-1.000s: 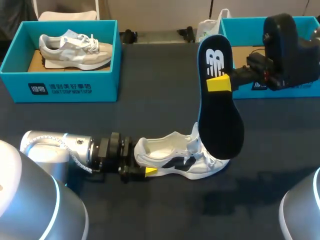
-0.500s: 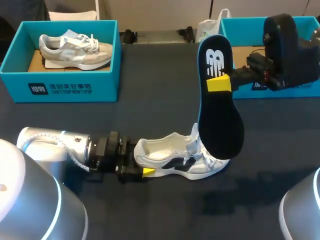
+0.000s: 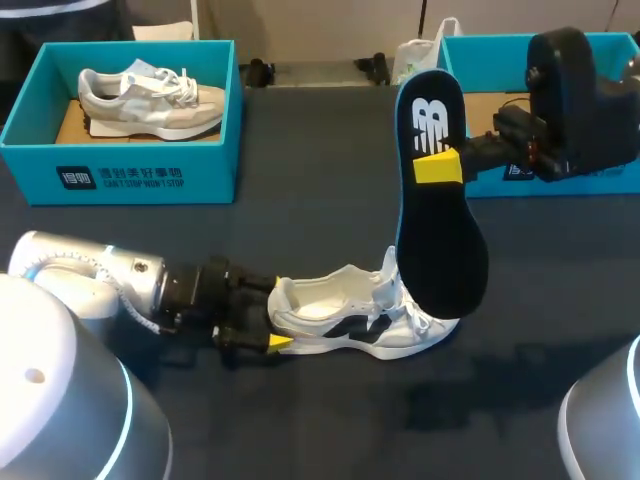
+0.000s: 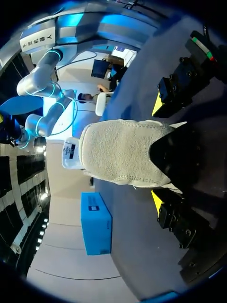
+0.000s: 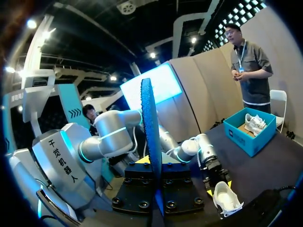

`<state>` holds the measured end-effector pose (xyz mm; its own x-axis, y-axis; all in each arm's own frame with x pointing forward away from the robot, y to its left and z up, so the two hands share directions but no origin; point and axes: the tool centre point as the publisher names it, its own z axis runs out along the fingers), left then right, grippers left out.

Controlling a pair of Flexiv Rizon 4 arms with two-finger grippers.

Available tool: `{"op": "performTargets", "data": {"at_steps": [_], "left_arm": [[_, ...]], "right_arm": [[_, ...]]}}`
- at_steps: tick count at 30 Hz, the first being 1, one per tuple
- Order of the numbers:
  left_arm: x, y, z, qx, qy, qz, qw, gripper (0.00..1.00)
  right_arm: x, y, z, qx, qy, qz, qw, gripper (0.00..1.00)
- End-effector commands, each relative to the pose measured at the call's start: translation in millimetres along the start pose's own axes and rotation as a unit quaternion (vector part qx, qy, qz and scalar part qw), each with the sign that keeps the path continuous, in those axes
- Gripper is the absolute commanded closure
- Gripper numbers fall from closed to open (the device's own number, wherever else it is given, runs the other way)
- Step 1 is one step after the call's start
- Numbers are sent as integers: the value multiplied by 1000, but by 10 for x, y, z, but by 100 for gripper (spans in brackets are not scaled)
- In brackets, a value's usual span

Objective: Take the shoe out of the shoebox, open the shoe tongue, remove and reinsert the insole, then place the shoe into the shoebox

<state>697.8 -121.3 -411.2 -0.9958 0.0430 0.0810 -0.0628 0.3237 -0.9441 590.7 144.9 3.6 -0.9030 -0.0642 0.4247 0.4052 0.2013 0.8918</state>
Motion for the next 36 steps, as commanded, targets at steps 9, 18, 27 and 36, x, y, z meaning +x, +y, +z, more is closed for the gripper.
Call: {"op": "performTargets", "data": {"at_steps": [9,18,27,36], "left_arm": [[66,-207,-229,-123,-9,5,992,0],[73,-240,-282,-143,-12,14,990,0],[119,-396,-346,-351,8,10,936,0],[119,-396,-346,-351,8,10,936,0]], "right_arm": [[-10,4,14,1,0,1,1000,100],[-10,4,14,1,0,1,1000,100],[-10,4,14,1,0,1,1000,100],[-10,4,14,1,0,1,1000,100]]}}
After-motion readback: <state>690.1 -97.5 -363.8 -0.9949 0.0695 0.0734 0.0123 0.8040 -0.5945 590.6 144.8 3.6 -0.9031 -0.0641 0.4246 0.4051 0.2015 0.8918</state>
